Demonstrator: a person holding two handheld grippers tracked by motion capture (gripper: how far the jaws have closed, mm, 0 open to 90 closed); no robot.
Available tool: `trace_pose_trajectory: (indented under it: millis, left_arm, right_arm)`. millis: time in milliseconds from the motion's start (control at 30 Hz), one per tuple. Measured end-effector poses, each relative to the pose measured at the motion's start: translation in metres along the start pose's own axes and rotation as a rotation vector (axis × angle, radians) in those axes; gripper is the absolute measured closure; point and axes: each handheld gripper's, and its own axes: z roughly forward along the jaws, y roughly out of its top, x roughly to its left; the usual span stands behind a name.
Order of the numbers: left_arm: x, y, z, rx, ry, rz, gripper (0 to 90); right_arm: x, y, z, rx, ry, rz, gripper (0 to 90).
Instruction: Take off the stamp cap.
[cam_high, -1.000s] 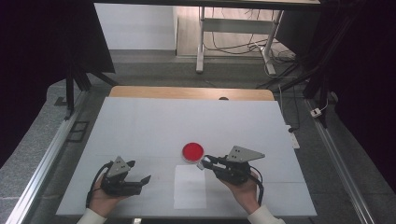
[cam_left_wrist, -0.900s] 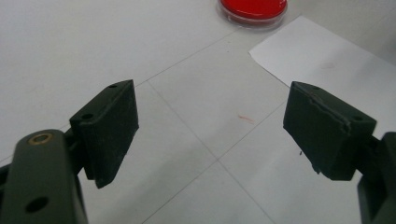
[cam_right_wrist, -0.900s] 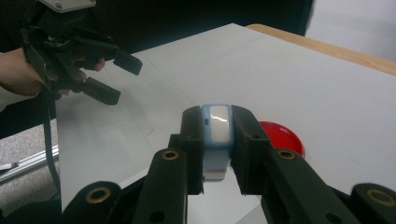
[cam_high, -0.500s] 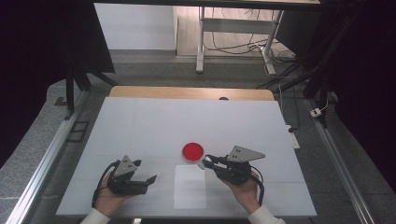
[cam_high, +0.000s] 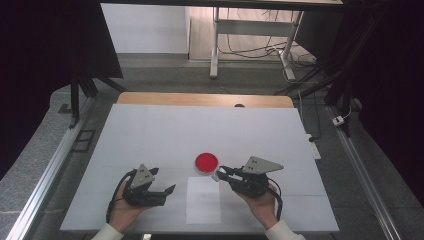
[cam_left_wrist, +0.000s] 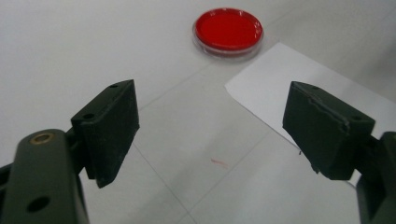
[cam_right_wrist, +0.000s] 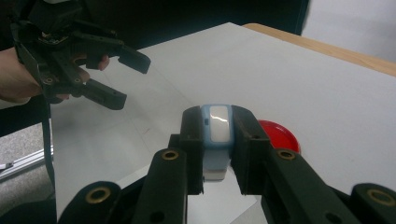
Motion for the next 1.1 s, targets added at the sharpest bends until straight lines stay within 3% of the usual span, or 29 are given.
trace_pose_trajectory:
  millis: [133,1100]
  left_arm:
    - [-0.002,0.003,0.001,-0.019,0.004,-0.008,19.6]
    - [-0.023,0.018,0.027,-0.003,-0.041,0.047,20.0]
  right_arm:
    - [0.0,0.0,0.0,-0.001,0.0,0.0,74.7]
    - [0.0,0.001,0.004,0.001,0.0,0.008,74.7]
